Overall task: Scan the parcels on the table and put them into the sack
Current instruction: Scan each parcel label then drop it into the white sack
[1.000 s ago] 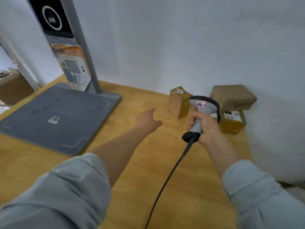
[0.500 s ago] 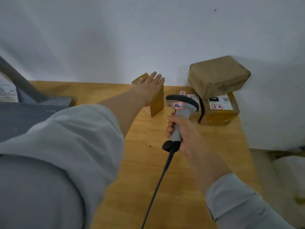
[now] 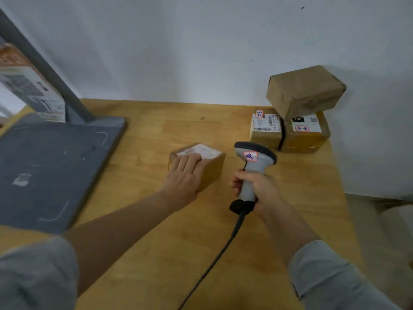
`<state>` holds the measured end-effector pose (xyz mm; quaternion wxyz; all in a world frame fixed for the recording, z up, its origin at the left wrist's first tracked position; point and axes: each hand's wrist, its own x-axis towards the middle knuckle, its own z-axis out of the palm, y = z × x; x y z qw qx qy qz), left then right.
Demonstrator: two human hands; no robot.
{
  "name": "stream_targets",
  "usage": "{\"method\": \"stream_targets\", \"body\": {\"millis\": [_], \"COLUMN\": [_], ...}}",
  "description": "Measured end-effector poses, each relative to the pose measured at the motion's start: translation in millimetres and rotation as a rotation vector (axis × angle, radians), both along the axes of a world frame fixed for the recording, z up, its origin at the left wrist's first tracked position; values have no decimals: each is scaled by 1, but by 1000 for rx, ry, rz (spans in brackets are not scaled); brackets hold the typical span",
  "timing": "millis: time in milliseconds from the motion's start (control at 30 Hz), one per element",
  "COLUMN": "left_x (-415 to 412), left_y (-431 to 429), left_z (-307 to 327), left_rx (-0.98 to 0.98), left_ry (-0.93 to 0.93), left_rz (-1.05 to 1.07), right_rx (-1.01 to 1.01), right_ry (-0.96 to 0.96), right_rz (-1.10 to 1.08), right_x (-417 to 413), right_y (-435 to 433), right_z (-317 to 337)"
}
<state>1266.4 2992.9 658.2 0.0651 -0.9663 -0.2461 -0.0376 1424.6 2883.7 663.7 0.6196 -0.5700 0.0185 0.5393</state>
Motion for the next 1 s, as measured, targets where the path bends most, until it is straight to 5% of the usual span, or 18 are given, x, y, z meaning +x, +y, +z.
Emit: {"method": "stream_targets", "body": {"millis": [167, 300, 400, 467, 700, 1000], "left_x": [-84, -88, -80, -80, -104, -104], "left_y": [-70, -71, -64, -66, -80, -88], "left_z": [-27, -14, -9, -9, -7, -10], "left_rx": [-204, -592, -1000, -1199, -1432, -1565], "left_ry": [-170, -411, -427, -430, -501, -675], "left_rz": [3, 711, 956, 990, 1115, 1120], "right_rx": [-94, -182, -198, -198, -187, -204], "right_ry": [31, -58, -118, -116, -131, -144], "right_rz": [-14, 15, 29, 43, 53, 101], "right_x": [-56, -89, -104, -109, -105, -116], "right_y": [-31, -51, -56, -56, -63, -70], "right_z": [-13, -21, -20, -19, -18, -22]}}
